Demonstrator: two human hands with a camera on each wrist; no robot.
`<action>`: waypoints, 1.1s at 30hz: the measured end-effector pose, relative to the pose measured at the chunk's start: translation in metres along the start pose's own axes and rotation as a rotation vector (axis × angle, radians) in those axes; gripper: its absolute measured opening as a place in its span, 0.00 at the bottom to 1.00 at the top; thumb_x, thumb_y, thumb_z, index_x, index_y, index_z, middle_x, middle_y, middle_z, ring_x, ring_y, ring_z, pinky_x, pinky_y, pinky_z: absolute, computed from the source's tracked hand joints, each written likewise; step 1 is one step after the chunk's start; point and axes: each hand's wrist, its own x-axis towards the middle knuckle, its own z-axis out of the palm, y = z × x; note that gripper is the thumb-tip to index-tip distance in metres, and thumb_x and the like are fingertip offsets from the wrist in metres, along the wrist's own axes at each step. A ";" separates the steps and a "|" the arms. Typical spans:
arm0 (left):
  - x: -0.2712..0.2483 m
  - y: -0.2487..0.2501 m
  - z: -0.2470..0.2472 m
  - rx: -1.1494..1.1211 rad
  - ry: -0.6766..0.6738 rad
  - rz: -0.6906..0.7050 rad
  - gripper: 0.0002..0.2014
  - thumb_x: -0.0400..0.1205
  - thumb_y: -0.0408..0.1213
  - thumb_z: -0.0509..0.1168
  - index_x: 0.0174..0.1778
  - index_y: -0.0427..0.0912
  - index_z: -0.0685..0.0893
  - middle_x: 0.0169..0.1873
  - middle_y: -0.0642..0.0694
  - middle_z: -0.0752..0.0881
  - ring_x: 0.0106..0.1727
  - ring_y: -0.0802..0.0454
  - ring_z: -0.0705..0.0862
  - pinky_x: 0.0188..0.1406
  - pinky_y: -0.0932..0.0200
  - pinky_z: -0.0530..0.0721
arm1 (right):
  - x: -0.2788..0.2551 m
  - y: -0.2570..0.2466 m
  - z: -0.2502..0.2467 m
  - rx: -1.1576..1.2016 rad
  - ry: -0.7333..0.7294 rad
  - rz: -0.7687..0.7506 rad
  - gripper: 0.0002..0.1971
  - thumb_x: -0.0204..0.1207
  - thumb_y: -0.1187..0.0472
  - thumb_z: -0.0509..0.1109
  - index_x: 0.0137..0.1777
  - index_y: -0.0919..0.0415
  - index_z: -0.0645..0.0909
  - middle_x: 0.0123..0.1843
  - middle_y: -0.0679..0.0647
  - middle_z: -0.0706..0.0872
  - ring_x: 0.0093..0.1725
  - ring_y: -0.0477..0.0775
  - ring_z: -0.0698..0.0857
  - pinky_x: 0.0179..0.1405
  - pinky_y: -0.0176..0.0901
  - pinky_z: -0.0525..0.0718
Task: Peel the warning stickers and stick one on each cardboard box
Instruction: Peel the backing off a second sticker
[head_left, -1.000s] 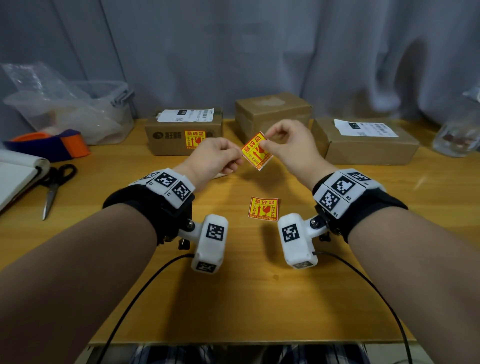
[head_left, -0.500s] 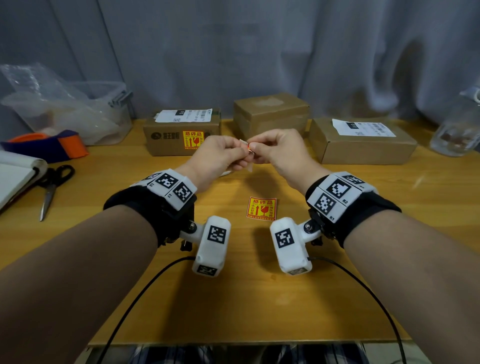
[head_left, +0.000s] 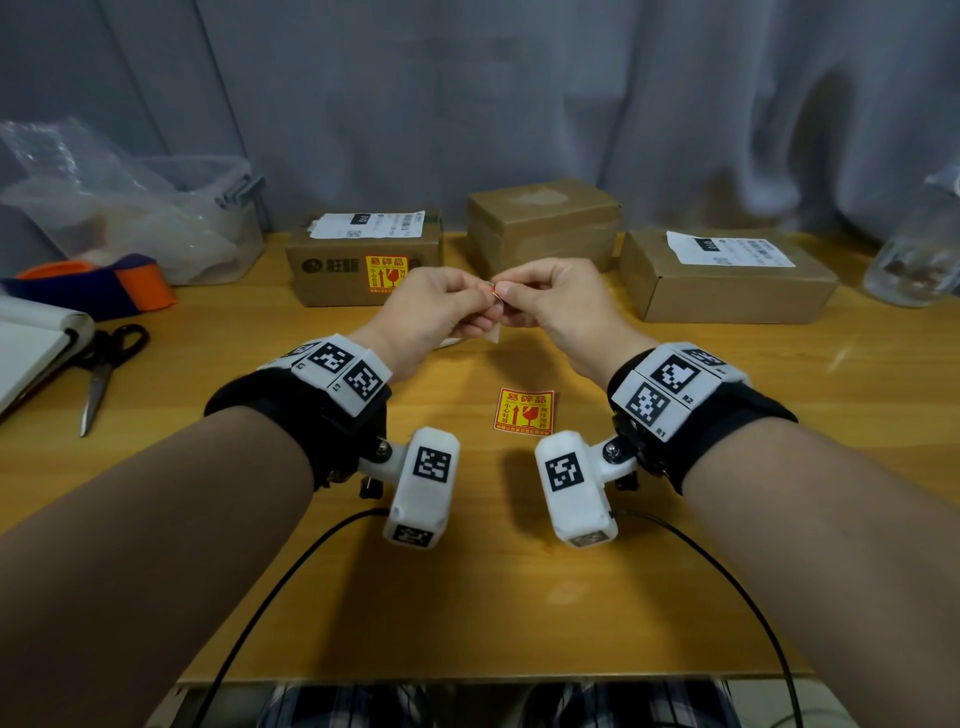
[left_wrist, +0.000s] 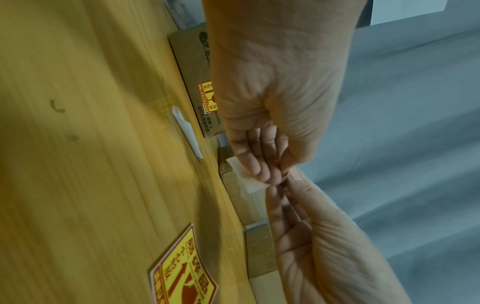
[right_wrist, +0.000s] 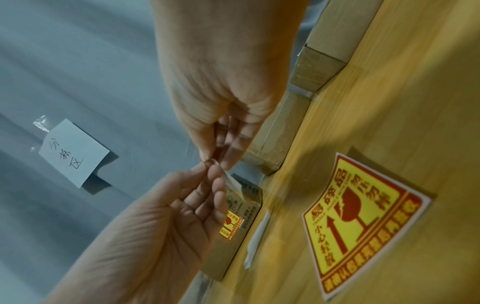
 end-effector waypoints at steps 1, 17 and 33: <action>0.000 0.000 0.000 -0.005 -0.001 -0.006 0.05 0.81 0.32 0.65 0.42 0.36 0.85 0.35 0.43 0.88 0.33 0.59 0.85 0.37 0.69 0.85 | 0.000 0.000 0.000 0.007 0.004 0.004 0.08 0.76 0.72 0.69 0.53 0.74 0.84 0.39 0.60 0.87 0.36 0.51 0.86 0.36 0.34 0.87; -0.002 0.003 0.002 -0.002 0.019 -0.024 0.05 0.81 0.31 0.65 0.45 0.33 0.84 0.35 0.42 0.87 0.32 0.58 0.84 0.37 0.68 0.85 | 0.002 0.002 0.002 0.004 0.018 0.017 0.07 0.76 0.72 0.69 0.52 0.73 0.84 0.39 0.60 0.87 0.37 0.51 0.86 0.36 0.34 0.87; -0.002 0.003 0.002 0.019 0.020 -0.020 0.05 0.81 0.32 0.65 0.40 0.38 0.84 0.34 0.42 0.87 0.32 0.58 0.85 0.35 0.69 0.84 | 0.001 0.002 0.003 0.006 0.024 0.007 0.07 0.76 0.72 0.69 0.52 0.74 0.84 0.38 0.59 0.86 0.35 0.51 0.85 0.35 0.34 0.87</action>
